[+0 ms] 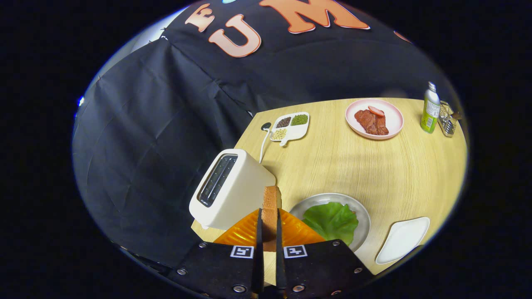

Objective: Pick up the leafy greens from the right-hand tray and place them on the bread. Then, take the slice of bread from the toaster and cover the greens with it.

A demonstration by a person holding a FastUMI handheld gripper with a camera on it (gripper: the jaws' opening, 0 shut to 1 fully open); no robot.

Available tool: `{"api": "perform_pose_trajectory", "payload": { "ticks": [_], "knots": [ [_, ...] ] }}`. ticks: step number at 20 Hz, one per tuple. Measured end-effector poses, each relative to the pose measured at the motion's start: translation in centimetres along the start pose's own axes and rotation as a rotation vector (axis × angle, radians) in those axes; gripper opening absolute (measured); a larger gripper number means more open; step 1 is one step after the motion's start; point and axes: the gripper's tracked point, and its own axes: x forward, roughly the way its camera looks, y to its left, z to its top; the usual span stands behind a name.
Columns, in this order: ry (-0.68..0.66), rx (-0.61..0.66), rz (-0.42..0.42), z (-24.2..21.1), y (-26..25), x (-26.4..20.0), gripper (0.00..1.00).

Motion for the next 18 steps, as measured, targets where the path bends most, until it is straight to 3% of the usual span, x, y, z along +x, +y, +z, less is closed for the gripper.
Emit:
{"api": "perform_pose_trajectory", "payload": {
  "ticks": [11,15,18],
  "knots": [
    [0.036,0.083,0.018,-4.9,-6.7,2.5,0.12],
    [-0.001,0.078,-0.017,-5.1,-8.9,3.2,0.12],
    [-0.08,-0.007,-0.095,-4.1,-10.8,2.9,0.24]
  ]
}}
